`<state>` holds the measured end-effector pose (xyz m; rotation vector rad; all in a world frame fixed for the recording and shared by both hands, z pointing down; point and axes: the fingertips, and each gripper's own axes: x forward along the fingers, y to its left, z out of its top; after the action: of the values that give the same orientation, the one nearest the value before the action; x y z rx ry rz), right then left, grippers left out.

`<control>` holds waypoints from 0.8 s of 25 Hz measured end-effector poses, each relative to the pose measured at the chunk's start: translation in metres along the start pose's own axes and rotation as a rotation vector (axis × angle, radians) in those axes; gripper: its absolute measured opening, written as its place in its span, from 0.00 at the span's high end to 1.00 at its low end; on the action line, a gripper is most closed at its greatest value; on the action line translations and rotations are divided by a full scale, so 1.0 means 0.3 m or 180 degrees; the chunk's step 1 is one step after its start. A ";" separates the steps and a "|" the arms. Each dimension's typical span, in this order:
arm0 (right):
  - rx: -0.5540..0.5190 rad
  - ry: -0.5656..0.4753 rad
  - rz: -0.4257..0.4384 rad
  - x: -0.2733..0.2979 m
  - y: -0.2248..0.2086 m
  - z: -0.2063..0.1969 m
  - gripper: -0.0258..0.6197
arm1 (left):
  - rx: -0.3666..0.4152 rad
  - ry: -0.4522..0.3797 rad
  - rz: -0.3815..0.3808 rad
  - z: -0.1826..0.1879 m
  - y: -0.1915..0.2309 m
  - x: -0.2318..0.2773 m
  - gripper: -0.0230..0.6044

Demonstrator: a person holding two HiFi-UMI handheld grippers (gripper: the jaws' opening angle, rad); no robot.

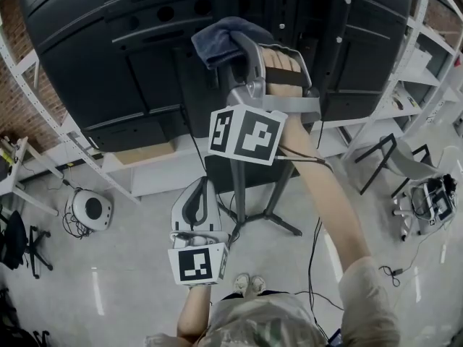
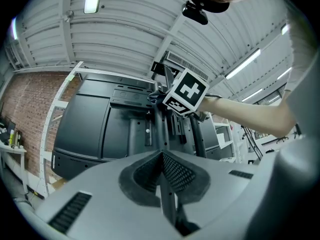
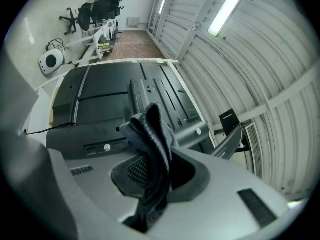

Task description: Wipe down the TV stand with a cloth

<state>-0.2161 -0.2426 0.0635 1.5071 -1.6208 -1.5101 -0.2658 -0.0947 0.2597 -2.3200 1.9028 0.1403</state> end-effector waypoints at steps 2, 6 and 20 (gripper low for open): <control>0.0022 0.0011 -0.0005 -0.006 0.005 -0.003 0.87 | -0.0008 0.0014 0.0002 -0.009 0.000 -0.001 0.94; 0.0035 0.0034 0.0106 -0.025 0.040 -0.014 0.87 | -0.0022 0.0048 -0.0013 -0.023 -0.003 0.001 0.94; 0.0045 0.0122 0.0295 -0.104 0.275 -0.097 0.87 | -0.0054 0.0210 0.0042 -0.093 0.009 -0.008 0.94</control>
<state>-0.2141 -0.2429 0.1565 1.4388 -1.6588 -1.4146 -0.2693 -0.0975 0.2875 -2.3515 1.9553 0.0827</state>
